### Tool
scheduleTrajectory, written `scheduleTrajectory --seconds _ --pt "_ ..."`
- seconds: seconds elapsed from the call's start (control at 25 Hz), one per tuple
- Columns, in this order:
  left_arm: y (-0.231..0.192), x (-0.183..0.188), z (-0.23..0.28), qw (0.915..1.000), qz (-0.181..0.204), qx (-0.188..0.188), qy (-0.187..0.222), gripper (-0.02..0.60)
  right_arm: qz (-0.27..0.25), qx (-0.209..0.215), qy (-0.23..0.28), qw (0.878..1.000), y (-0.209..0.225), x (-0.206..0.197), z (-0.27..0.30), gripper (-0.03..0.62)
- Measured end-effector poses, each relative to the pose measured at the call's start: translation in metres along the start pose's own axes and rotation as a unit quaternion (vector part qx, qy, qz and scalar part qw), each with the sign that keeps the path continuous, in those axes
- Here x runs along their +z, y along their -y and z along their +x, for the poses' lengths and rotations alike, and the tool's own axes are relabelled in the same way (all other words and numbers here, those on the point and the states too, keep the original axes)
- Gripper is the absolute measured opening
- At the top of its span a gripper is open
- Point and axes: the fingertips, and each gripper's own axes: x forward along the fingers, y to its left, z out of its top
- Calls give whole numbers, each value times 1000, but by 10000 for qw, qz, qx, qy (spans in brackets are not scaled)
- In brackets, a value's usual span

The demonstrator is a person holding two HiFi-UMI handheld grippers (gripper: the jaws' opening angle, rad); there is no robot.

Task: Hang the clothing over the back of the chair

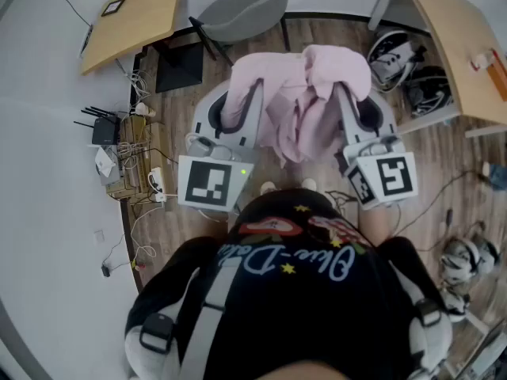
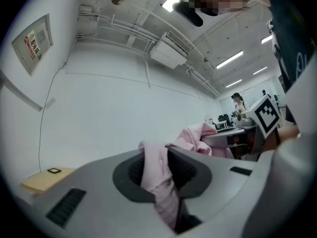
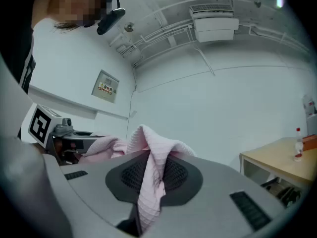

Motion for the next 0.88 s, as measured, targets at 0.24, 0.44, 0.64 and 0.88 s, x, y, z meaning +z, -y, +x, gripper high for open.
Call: scheduleTrajectory --seconds 0.24,0.44,0.64,0.88 --pt "6 1 5 10000 -9 4 -9 57 106 4 29 9999 8 0 -3 44" --pt "17 3 14 10000 43 0 -7 57 81 -11 26 10000 21 0 -8 44" --pt "33 6 29 10000 42 -13 12 57 29 -41 46 10000 42 1 -15 44" --pt "57 13 49 9999 76 -9 72 57 -98 -34 83 9999 70 5 -26 44"
